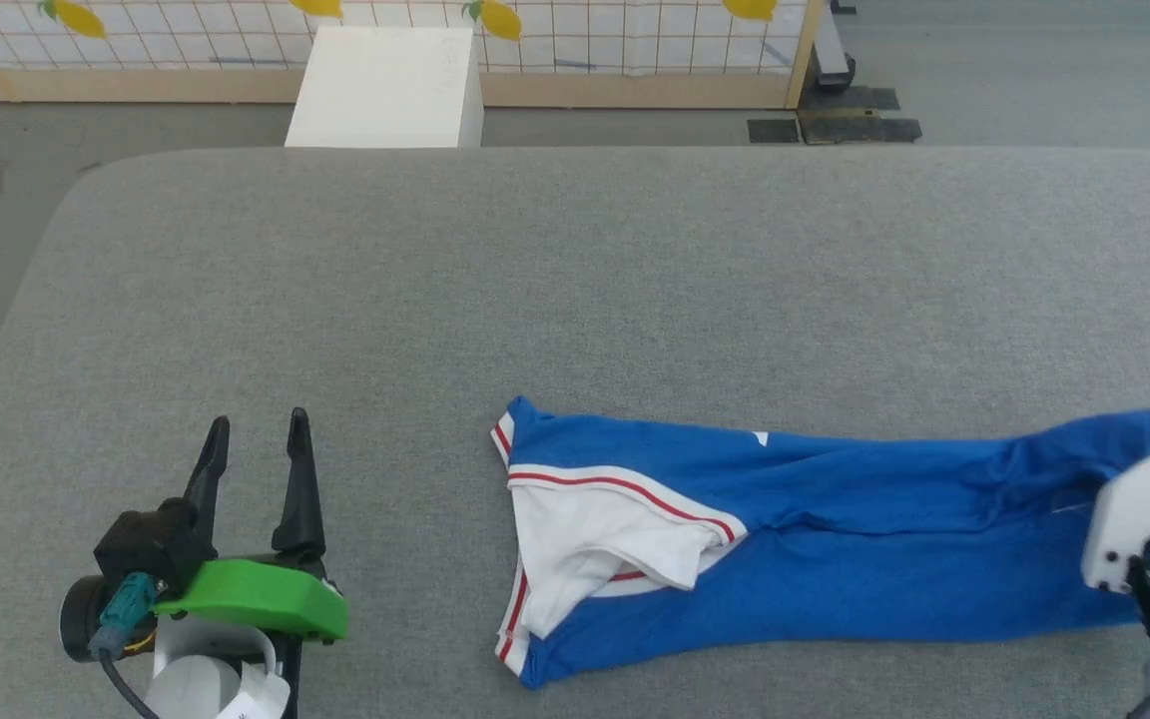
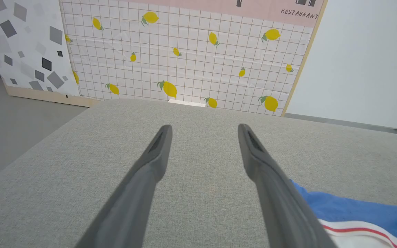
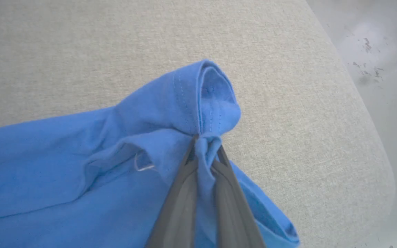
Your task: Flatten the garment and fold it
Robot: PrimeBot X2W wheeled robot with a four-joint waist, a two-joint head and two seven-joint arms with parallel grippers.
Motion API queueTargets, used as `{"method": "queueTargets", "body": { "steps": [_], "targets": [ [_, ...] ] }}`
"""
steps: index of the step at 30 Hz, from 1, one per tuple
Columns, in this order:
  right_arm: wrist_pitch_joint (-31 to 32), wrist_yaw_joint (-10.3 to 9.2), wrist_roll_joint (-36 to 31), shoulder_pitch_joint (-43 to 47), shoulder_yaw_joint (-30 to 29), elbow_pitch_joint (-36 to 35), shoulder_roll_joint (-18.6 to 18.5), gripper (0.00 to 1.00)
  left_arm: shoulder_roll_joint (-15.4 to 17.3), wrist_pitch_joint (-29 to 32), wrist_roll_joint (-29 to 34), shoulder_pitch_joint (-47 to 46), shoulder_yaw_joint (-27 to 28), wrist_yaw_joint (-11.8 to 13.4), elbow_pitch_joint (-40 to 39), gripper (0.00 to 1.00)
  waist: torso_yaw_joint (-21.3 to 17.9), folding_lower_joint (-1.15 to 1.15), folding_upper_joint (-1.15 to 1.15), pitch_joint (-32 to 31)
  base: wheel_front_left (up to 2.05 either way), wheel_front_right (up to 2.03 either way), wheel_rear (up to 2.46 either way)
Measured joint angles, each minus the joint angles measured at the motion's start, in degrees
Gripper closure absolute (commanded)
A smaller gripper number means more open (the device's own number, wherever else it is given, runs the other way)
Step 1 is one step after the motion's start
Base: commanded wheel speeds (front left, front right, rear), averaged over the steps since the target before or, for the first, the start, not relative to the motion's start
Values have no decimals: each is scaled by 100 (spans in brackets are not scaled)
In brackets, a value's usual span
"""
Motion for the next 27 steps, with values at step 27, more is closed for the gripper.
{"method": "queueTargets", "body": {
  "steps": [27],
  "targets": [
    [1779,-1,2387,-26,5668,-2697,62,100,-4,0,8,-215,-214,0,-63,0,285,0,0,272,0,0,0]
  ]
}}
